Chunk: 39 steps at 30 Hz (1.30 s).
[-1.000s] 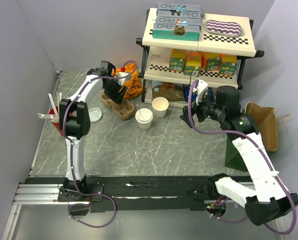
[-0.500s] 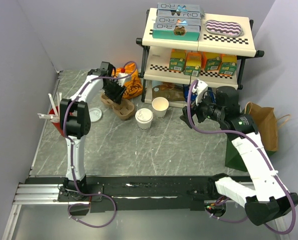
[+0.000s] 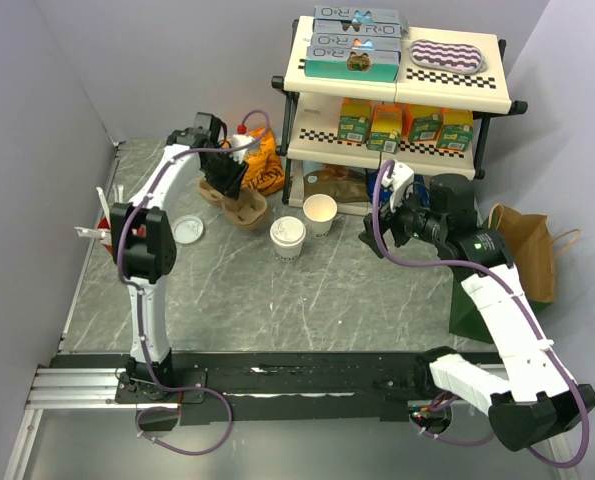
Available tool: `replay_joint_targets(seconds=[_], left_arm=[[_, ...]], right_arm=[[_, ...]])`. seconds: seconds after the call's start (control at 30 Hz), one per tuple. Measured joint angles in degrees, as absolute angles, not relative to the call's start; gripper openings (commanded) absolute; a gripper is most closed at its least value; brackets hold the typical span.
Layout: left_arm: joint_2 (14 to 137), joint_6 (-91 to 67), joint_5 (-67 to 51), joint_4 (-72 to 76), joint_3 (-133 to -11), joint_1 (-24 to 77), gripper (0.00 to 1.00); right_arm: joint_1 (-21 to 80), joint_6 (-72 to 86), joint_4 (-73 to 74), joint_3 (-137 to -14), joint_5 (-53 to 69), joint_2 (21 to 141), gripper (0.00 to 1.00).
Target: Pack the takeout coffee
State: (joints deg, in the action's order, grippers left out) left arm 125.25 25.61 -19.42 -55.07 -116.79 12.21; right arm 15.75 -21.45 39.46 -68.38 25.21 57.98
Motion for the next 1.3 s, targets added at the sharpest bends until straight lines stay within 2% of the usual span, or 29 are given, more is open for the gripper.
replay_joint_targets(seconds=[0.17,0.23,0.27,0.53,0.6,0.67,0.77,0.83,0.87,0.93,1.0,1.03,1.1,1.13,1.3], left_arm=[[119.0,24.2,-19.4,-54.4,-116.0,12.2,0.15],[117.0,23.5,-18.9,-53.7,-115.1,12.2,0.02],[116.7,22.8,-18.4,-53.5,-114.8,12.2,0.01],[126.0,13.4,-14.4,-54.4,-117.8,12.2,0.01],[127.0,12.2,-13.6,-54.9,-117.8,12.2,0.04],[127.0,11.9,-13.1,-54.9,-117.8,12.2,0.01],[126.6,12.4,-13.0,-54.4,-117.8,12.3,0.02],[126.6,13.3,-13.6,-54.7,-118.0,12.3,0.14],[126.6,14.0,-14.3,-54.7,-117.9,12.2,0.26],[125.9,14.3,-15.6,-53.3,-116.1,12.2,0.27],[125.2,14.3,-16.0,-53.0,-114.0,12.2,0.37],[125.2,14.3,-16.1,-53.0,-113.6,12.2,0.46],[125.2,14.2,-16.1,-52.9,-113.0,12.2,0.53],[125.2,14.2,-16.0,-52.9,-112.8,12.2,0.61],[124.5,13.7,-15.6,-50.4,-110.9,12.1,0.66]], right_arm=[[15.7,-20.8,39.1,-67.0,25.6,58.0,0.99],[15.7,-20.4,38.8,-66.7,26.1,58.2,0.99],[15.7,-20.3,38.7,-66.7,26.4,58.3,0.99],[15.6,-19.3,38.6,-66.6,27.6,59.1,0.99],[15.6,-19.3,38.6,-66.6,27.7,59.1,0.99],[15.6,-19.2,38.6,-66.6,27.7,59.0,0.99],[15.6,-18.9,38.5,-66.1,27.8,58.8,0.99],[15.6,-18.6,38.5,-66.0,27.9,58.8,1.00],[15.6,-18.5,38.5,-66.0,27.9,58.8,1.00],[15.6,-18.4,38.5,-66.0,28.0,58.8,1.00],[15.6,-18.2,38.5,-66.0,28.0,58.8,1.00],[15.6,-18.2,38.5,-66.0,28.0,58.8,1.00],[15.6,-18.2,38.5,-66.0,28.0,58.8,1.00],[15.5,-18.2,38.5,-66.0,28.0,58.8,1.00],[15.4,-18.0,38.5,-66.0,28.0,58.7,1.00]])
